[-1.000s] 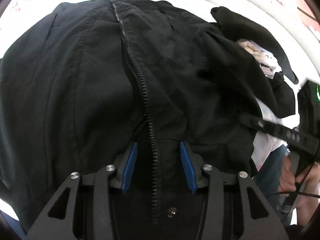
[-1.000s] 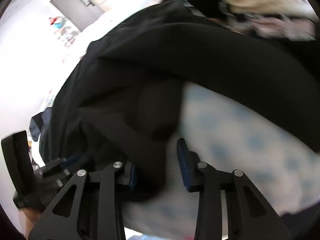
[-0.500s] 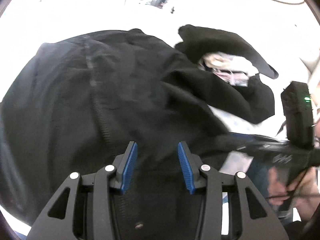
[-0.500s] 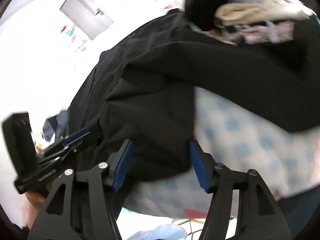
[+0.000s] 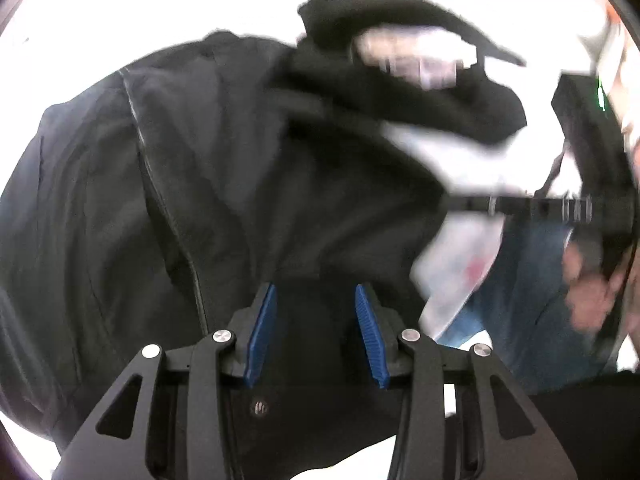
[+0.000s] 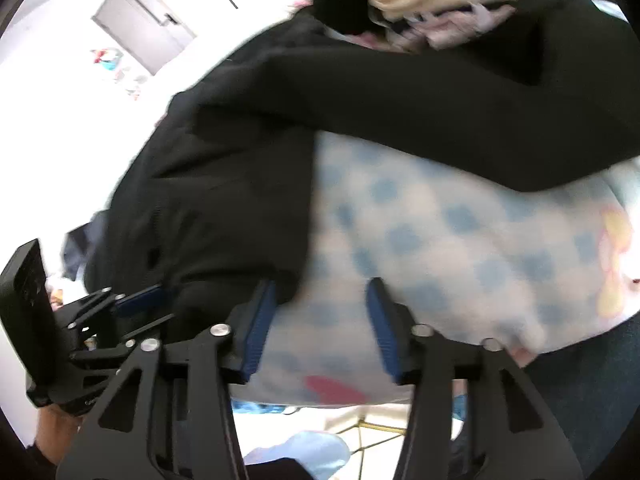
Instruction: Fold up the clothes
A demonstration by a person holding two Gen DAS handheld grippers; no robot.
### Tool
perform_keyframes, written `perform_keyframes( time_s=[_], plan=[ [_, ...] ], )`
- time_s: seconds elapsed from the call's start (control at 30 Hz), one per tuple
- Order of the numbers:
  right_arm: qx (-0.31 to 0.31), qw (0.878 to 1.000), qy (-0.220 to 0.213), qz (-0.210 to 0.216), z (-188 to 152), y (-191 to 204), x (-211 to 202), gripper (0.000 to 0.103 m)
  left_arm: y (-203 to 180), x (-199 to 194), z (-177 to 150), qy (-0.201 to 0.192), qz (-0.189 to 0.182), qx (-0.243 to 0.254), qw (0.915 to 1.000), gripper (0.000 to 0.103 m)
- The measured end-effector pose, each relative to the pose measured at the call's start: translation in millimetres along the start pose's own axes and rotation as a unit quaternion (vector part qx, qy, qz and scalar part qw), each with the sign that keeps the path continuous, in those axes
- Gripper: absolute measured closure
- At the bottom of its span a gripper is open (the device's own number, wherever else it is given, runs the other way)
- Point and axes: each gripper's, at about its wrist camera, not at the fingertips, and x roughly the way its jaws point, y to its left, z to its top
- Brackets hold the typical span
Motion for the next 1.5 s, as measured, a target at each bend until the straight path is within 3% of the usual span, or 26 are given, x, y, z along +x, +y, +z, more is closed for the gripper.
perform_keyframes(
  time_s=[0.1,0.2,0.27,0.3,0.4,0.5,0.7,0.77,0.9,0.97,1.13,1.23,1.33,1.43,1.5],
  plan=[
    [-0.027,0.999,-0.007,0.032,-0.7,21.9,-3.1,0.046,3.9,11.2,18.0,-0.023,0.001,-0.022,0.9995,0.06],
    [-0.043,0.999,0.021,0.015,5.9,34.0,30.4,0.043,1.3,43.0,12.3,0.018,-0.01,-0.027,0.9994,0.061],
    [-0.031,0.998,0.046,-0.033,2.1,30.1,47.6,0.05,-2.2,55.0,-0.2,0.04,0.002,-0.023,0.9989,0.063],
    [-0.019,0.998,0.047,-0.035,-0.1,25.4,47.2,0.062,-2.4,54.2,-6.0,0.042,0.003,-0.023,0.9988,0.063],
    [0.006,0.999,0.038,-0.029,-5.6,14.6,34.9,0.064,6.0,42.7,-18.1,0.044,-0.028,-0.049,0.9974,0.063],
    [0.031,0.999,0.017,-0.008,-5.6,4.6,12.7,0.051,15.8,30.3,-13.9,0.034,-0.051,-0.076,0.9952,0.063],
    [0.105,0.99,-0.087,-0.02,-10.2,-42.7,-74.2,0.047,-10.9,14.1,37.0,-0.028,-0.056,-0.006,0.998,0.062],
    [0.129,0.983,-0.122,-0.049,-11.5,-65.9,-98.8,0.046,-33.5,24.6,63.9,-0.034,-0.073,0.026,0.9964,0.062],
    [0.168,0.967,-0.15,-0.119,6.4,-92.9,-115.2,0.044,-102.8,54.4,108.4,-0.038,-0.103,0.1,0.9889,0.058],
    [0.193,0.961,-0.157,-0.124,8.5,-109.0,-127.9,0.044,-143.3,72.2,125.3,-0.039,-0.108,0.138,0.9838,0.046],
    [0.216,0.953,-0.166,-0.129,7.8,-132.0,-144.2,0.043,-232.6,114.2,149.8,-0.021,-0.127,0.22,0.967,0.034],
    [0.221,0.953,-0.162,-0.132,6.0,-139.2,-144.3,0.043,-261.1,138.5,150.1,-0.002,-0.127,0.238,0.9628,0.033],
    [0.227,0.953,-0.156,-0.126,11.1,-160.8,-143.4,0.043,-265.0,163.6,148.4,0.022,-0.066,0.24,0.9683,0.099],
    [0.225,0.954,-0.155,-0.121,9.0,-167.2,-146.3,0.043,-246.7,147.1,165.5,0.023,-0.124,0.171,0.9772,0.1],
    [0.223,0.955,-0.157,-0.118,10.7,-164.9,-145.9,0.043,-225.3,101.1,186.7,-0.028,-0.185,0.12,0.9749,0.1]
  ],
)
